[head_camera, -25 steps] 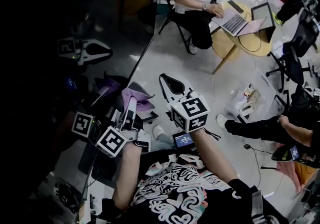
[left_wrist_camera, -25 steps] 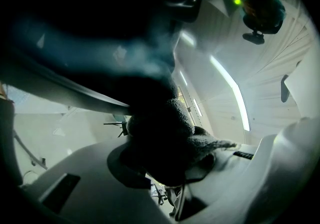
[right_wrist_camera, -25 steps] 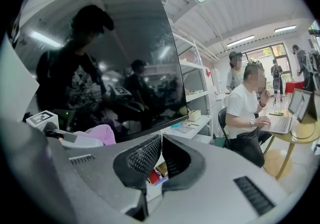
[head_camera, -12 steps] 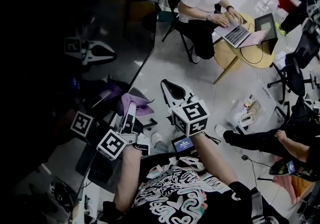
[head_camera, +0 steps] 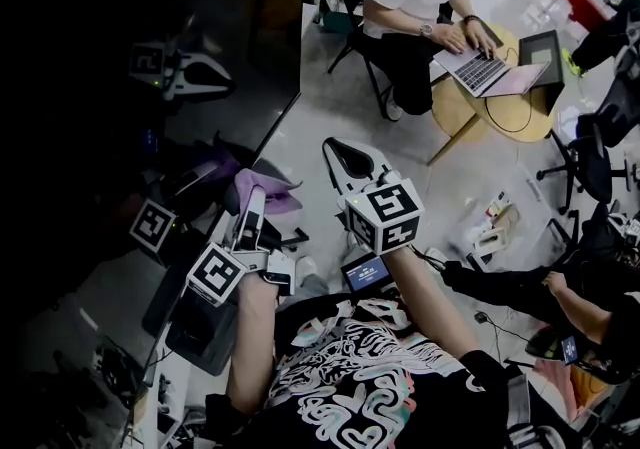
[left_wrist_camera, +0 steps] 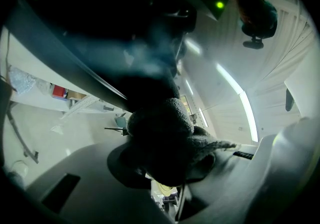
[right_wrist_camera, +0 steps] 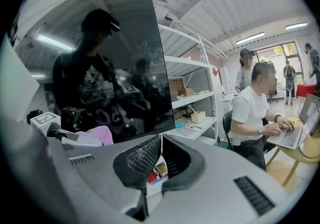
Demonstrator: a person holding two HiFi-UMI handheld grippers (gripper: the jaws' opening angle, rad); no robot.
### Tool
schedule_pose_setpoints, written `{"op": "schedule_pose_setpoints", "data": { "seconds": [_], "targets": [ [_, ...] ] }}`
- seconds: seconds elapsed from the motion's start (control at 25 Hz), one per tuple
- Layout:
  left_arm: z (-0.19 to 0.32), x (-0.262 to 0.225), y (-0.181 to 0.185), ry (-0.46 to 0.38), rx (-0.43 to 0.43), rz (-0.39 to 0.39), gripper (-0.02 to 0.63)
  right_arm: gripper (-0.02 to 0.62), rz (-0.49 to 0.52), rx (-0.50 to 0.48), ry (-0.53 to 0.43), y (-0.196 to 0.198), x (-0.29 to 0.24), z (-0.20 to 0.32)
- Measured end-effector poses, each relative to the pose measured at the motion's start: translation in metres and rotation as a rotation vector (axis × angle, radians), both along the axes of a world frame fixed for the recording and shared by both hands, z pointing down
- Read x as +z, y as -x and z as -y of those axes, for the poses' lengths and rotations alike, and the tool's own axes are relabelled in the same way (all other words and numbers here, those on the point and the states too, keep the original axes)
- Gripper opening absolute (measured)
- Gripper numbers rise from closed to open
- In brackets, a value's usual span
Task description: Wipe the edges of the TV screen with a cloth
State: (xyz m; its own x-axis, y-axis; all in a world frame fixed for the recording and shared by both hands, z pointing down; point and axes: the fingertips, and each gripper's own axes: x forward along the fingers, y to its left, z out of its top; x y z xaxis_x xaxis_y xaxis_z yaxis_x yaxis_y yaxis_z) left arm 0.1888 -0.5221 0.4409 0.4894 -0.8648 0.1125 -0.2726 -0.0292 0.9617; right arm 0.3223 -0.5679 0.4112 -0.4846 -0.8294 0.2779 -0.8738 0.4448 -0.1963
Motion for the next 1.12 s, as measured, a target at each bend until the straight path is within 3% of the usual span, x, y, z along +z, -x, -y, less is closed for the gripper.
{"op": "schedule_pose_setpoints", "data": {
  "seconds": [0.2, 0.36, 0.6, 0.88, 1.0, 1.12],
  "targets": [
    [0.011, 0.004, -0.007, -0.012, -0.005, 0.042, 0.112, 0.031, 0.003, -0.017, 0.005, -0.009, 0.004, 0.011],
    [0.014, 0.000, -0.011, -0.011, -0.021, -0.007, 0.112, 0.029, 0.001, -0.038, -0.003, -0.007, 0.004, 0.014],
    [0.016, 0.001, -0.013, -0.017, -0.026, -0.008, 0.112, 0.029, 0.001, -0.056, -0.004, -0.007, 0.007, 0.016],
    [0.056, 0.000, -0.047, -0.016, 0.001, 0.042, 0.112, 0.029, 0.016, -0.056, 0.005, -0.039, 0.004, 0.055],
    [0.060, -0.004, -0.053, -0.013, -0.005, 0.007, 0.112, 0.031, 0.013, -0.059, 0.003, -0.041, 0.004, 0.057],
    [0.067, -0.001, -0.057, -0.020, 0.010, 0.032, 0.112, 0.031, 0.011, -0.057, 0.008, -0.047, 0.006, 0.062]
  ]
}}
